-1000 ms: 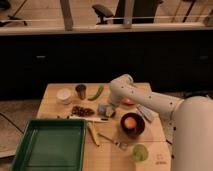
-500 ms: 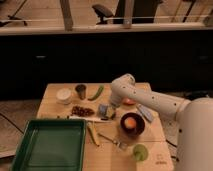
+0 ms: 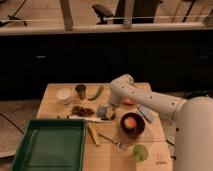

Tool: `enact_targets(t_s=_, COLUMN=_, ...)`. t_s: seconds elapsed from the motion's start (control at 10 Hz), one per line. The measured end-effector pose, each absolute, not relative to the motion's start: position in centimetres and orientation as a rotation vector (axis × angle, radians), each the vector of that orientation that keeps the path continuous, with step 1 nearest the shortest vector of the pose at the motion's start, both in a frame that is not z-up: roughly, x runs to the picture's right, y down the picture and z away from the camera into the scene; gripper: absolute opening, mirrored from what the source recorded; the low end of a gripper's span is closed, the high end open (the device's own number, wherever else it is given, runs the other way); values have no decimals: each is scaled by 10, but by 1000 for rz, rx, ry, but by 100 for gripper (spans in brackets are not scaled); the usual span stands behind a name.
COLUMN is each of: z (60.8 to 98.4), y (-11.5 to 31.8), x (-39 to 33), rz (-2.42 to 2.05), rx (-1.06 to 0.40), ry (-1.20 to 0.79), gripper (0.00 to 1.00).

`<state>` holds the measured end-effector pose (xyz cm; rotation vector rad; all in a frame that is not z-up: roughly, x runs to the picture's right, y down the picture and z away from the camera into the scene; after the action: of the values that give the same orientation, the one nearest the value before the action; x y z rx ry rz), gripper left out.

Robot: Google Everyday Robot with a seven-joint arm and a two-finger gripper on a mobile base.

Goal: Wipe tray with sponge

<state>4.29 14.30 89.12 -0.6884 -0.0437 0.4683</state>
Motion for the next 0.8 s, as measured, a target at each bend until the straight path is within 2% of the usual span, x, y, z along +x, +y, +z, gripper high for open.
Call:
enact_targets(t_s=0.3, z=891, y=144, x=42, rz=463, rx=-690, ry=-46, gripper=14)
enact_targets(t_s=0.4, z=891, y=145, x=42, rz=461, rx=-693, ry=-46, gripper=10)
enact_targets(t_s=0.7, z=891, y=147, x=43, rz=456, rx=-698, ry=-45, gripper=20)
enact_targets(t_s=0.8, z=891, y=148, x=43, rz=456, rx=-698, ry=-44, gripper=19)
